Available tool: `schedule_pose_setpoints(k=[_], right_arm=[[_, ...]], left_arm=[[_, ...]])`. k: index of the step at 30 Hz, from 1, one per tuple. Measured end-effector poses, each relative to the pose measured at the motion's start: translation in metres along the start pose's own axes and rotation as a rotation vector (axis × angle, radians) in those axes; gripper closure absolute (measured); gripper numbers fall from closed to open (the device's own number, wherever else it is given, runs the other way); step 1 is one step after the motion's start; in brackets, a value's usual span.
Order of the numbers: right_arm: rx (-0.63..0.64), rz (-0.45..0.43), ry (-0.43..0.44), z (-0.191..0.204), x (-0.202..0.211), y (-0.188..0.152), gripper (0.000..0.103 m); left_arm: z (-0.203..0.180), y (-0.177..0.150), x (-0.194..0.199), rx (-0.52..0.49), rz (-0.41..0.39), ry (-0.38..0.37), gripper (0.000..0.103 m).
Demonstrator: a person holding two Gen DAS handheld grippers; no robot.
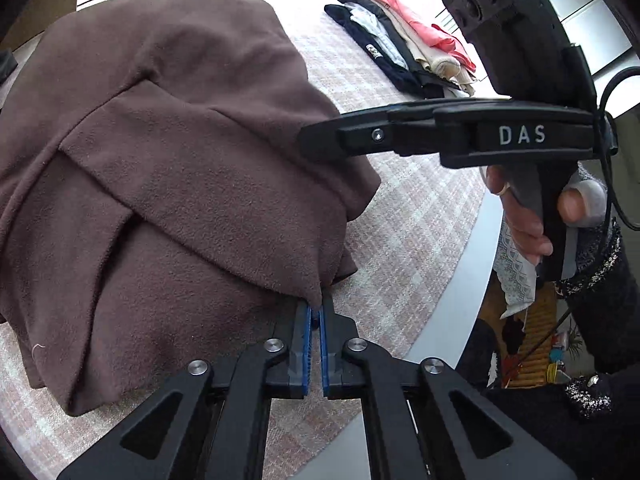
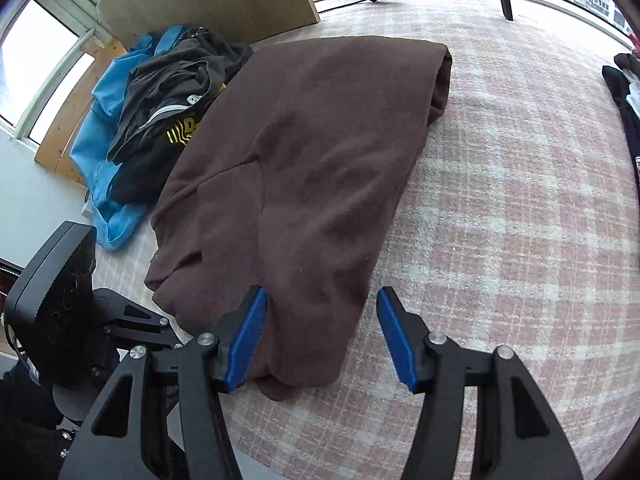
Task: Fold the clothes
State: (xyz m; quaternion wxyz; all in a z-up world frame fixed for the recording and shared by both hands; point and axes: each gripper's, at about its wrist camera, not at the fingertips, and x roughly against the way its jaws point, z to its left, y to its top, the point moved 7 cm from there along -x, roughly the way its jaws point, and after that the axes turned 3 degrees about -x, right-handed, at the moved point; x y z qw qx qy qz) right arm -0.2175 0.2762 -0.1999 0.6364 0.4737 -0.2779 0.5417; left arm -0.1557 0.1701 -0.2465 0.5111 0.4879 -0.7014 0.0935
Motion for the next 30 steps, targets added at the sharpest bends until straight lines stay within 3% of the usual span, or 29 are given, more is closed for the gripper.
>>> schedule_pose_setpoints(k=[5, 9, 10, 11, 12, 14, 17, 19, 20, 21, 23, 26, 27, 30], right_arm=[[-0.026, -0.003, 0.076, 0.006, 0.002, 0.001, 0.047], [-0.073, -0.040, 0.213, 0.019, 0.009, 0.003, 0.049], [-0.100, -0.049, 0.283, 0.021, 0.012, 0.003, 0.052], [-0.148, -0.049, 0.361, 0.021, 0.011, 0.001, 0.068], [-0.195, -0.042, 0.423, 0.018, 0.008, -0.002, 0.075], [-0.285, 0.010, 0.461, 0.006, -0.011, -0.014, 0.075], [-0.334, 0.071, 0.440, -0.007, -0.021, -0.030, 0.076], [-0.337, 0.092, 0.416, -0.011, -0.011, -0.034, 0.068], [-0.323, 0.087, 0.389, -0.012, -0.003, -0.034, 0.058], [-0.272, 0.039, 0.326, -0.014, 0.013, -0.028, 0.056], [-0.170, -0.099, 0.209, -0.019, 0.048, -0.008, 0.056], [-0.101, -0.228, 0.164, -0.018, 0.069, 0.029, 0.056], [-0.078, -0.251, 0.157, -0.016, 0.071, 0.042, 0.056], [-0.020, -0.211, 0.093, -0.015, 0.039, 0.071, 0.058]], left_arm=[[-0.015, 0.015, 0.057, -0.067, -0.097, -0.031, 0.101], [-0.021, 0.021, 0.081, -0.120, -0.115, -0.014, 0.101], [-0.021, 0.019, 0.080, -0.133, -0.108, -0.009, 0.101], [-0.019, 0.015, 0.075, -0.140, -0.090, -0.009, 0.101], [-0.018, 0.011, 0.067, -0.145, -0.067, -0.007, 0.101], [-0.012, -0.003, 0.042, -0.154, 0.001, 0.000, 0.101], [0.002, -0.020, 0.011, -0.134, 0.097, 0.026, 0.101], [0.008, -0.029, 0.009, -0.115, 0.134, 0.027, 0.101], [0.007, -0.032, 0.017, -0.126, 0.132, 0.027, 0.101], [0.005, -0.034, 0.025, -0.136, 0.129, 0.028, 0.101], [-0.001, -0.031, 0.044, -0.160, 0.101, 0.035, 0.100], [-0.013, -0.004, 0.062, -0.206, 0.010, 0.053, 0.094], [-0.018, 0.008, 0.063, -0.225, -0.020, 0.058, 0.093], [-0.029, 0.042, 0.044, -0.260, -0.071, 0.031, 0.093]])
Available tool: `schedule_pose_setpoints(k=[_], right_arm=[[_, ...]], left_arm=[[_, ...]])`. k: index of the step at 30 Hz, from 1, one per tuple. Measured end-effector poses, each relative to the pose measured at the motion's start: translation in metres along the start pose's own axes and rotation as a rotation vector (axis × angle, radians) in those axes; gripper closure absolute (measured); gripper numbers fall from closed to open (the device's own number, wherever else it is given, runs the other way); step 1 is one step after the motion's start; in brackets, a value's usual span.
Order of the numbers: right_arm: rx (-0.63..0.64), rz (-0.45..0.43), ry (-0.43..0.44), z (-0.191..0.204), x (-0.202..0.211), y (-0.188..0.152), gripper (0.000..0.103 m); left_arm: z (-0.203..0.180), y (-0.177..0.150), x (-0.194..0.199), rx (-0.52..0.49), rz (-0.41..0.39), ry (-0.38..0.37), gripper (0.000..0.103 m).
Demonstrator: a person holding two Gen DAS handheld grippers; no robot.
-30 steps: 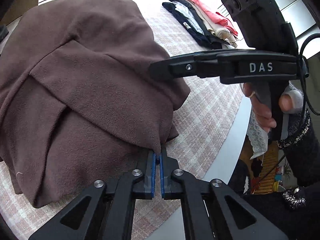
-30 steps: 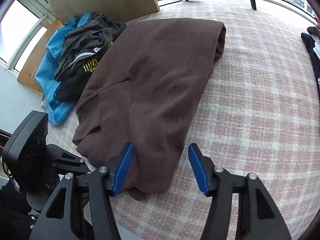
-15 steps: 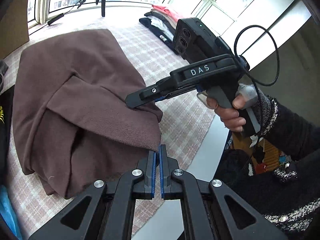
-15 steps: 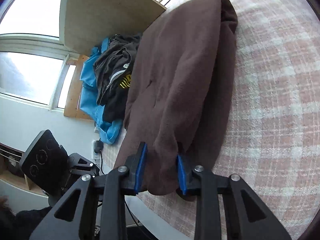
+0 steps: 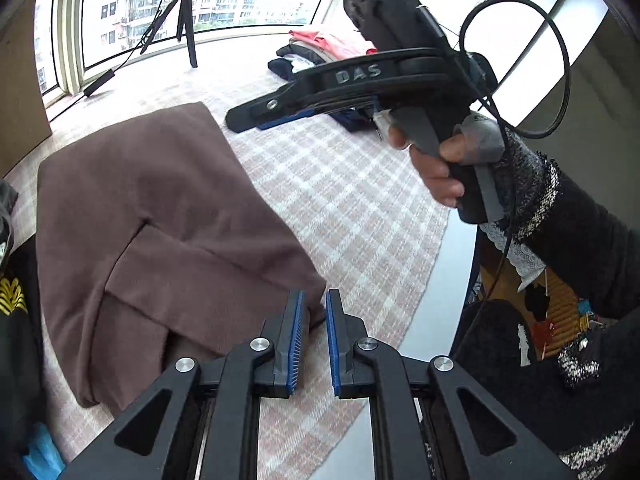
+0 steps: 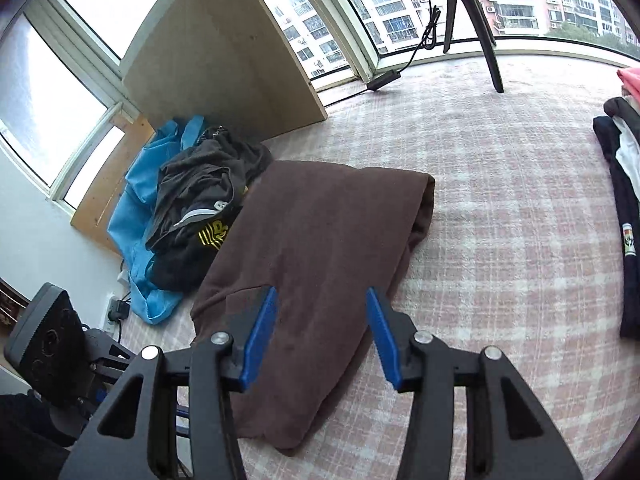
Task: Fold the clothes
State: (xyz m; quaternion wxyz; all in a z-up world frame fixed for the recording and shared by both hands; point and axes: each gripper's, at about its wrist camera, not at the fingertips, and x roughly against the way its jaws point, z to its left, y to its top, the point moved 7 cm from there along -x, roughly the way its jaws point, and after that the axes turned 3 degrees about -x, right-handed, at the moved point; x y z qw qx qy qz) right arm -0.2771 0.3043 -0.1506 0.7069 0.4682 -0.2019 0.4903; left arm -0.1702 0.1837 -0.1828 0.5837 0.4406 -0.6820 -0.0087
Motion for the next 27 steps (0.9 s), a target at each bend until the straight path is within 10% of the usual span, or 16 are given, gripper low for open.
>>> schedule_pose_setpoints(k=[6, 13, 23, 27], right_arm=[[0.109, 0.098, -0.140, -0.019, -0.053, 0.005, 0.067], [-0.064, 0.009, -0.058, -0.050, -0.018, 0.005, 0.060], [-0.118, -0.223, -0.083, -0.051, 0.093, -0.006, 0.043], [-0.084, -0.288, -0.147, -0.029, 0.114, 0.001, 0.030]], left_arm=[[0.009, -0.004, -0.089, -0.008, 0.137, -0.075, 0.094], [0.003, -0.018, -0.014, 0.090, 0.069, -0.113, 0.090], [0.137, -0.047, 0.191, 0.405, -0.165, 0.324, 0.069], [0.166, -0.039, 0.190, 0.400, -0.184, 0.325, 0.068]])
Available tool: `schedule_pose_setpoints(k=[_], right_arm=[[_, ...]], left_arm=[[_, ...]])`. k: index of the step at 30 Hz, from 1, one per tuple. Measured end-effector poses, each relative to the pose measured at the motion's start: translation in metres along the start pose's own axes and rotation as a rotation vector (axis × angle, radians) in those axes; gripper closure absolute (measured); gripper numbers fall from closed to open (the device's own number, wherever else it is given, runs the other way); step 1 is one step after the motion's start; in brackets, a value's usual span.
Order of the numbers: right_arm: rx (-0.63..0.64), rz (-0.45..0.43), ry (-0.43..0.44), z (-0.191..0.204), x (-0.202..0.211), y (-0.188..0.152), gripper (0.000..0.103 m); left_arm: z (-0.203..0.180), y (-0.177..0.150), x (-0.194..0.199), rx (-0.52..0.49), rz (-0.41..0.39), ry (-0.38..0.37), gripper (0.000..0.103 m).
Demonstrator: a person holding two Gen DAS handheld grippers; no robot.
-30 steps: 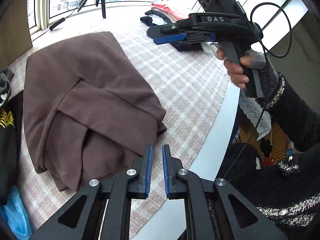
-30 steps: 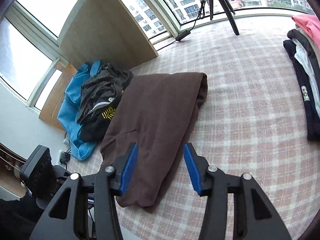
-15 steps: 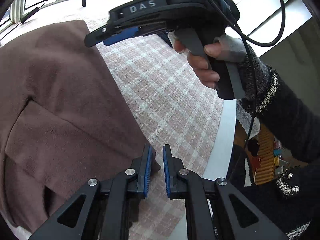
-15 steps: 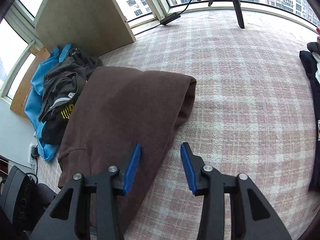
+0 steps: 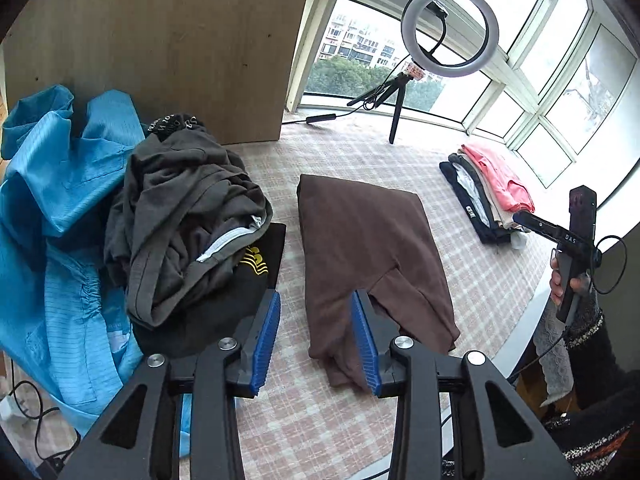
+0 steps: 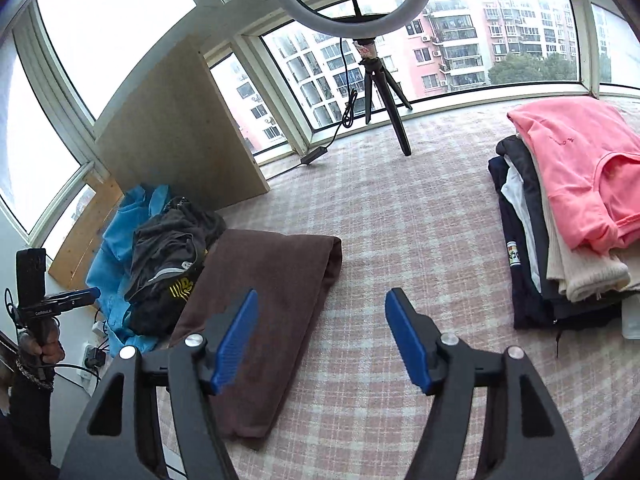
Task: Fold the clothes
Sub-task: 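Grasp the folded brown garment's end with both grippers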
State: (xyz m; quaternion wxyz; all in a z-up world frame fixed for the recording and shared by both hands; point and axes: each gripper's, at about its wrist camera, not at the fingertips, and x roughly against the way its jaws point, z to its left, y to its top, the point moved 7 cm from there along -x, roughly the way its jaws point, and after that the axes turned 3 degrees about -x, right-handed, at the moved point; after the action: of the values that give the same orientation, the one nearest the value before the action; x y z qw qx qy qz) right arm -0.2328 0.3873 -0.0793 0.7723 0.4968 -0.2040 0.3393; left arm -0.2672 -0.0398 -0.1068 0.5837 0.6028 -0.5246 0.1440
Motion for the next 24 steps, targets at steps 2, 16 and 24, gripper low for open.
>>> schedule_pose_setpoints(k=[2, 16, 24], right_arm=[[0.000, -0.015, -0.040, 0.009, -0.002, -0.006, 0.030], [-0.176, 0.139, -0.216, 0.021, -0.114, -0.096, 0.030], [-0.167, 0.175, -0.230, 0.020, -0.129, -0.103, 0.030]], left_arm=[[-0.005, 0.001, -0.025, -0.030, 0.028, -0.046, 0.068], [-0.013, -0.006, -0.160, -0.107, 0.227, -0.133, 0.060], [0.001, -0.012, -0.188, -0.085, 0.278, -0.187, 0.057]])
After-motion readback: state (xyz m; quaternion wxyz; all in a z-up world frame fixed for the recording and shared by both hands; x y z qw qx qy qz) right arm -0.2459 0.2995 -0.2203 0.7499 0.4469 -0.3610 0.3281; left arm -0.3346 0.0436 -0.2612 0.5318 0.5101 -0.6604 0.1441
